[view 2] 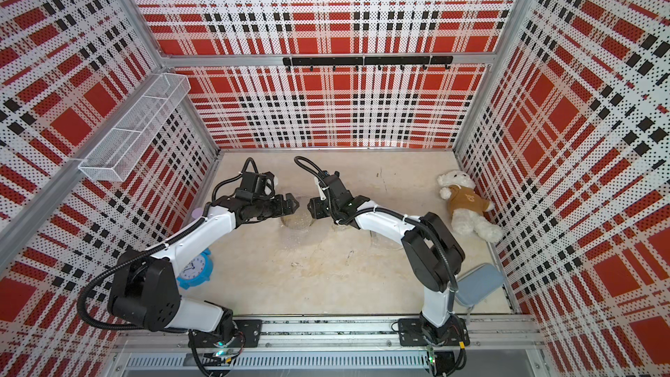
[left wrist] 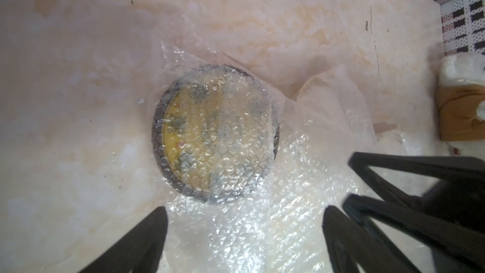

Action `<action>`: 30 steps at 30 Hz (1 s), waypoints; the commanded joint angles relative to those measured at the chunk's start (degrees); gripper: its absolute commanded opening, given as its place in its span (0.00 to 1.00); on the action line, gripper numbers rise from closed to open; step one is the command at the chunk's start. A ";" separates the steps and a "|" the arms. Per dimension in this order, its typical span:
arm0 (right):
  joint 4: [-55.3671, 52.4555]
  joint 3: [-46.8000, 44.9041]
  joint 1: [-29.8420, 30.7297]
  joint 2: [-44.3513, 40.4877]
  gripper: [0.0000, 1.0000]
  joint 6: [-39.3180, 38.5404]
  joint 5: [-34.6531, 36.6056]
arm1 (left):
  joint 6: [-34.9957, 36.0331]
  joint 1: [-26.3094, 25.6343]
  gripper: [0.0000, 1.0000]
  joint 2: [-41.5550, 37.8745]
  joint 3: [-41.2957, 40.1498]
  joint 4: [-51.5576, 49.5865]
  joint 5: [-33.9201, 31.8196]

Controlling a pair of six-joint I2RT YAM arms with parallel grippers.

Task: Unpack dinner plates from bubble wrap
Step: Unwrap the bubble wrap at the center of the board.

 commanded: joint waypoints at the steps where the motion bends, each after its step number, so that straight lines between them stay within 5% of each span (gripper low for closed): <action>1: 5.07 -3.93 -1.11 -0.54 0.51 2.97 -1.23 | 2.87 -3.61 0.94 -0.85 0.09 -4.15 -3.99; 7: 6.43 -8.37 -2.54 0.06 0.51 3.41 -1.49 | 4.85 -8.22 0.95 3.43 3.14 -6.79 -7.05; 20: 12.05 -13.96 -4.05 0.49 0.50 5.69 -2.03 | 11.22 -16.11 0.96 17.52 14.41 -15.94 -24.60; 30: 13.20 -15.32 -4.38 -0.12 0.50 6.46 -2.02 | 10.60 -16.46 0.90 23.23 16.12 -17.51 -28.64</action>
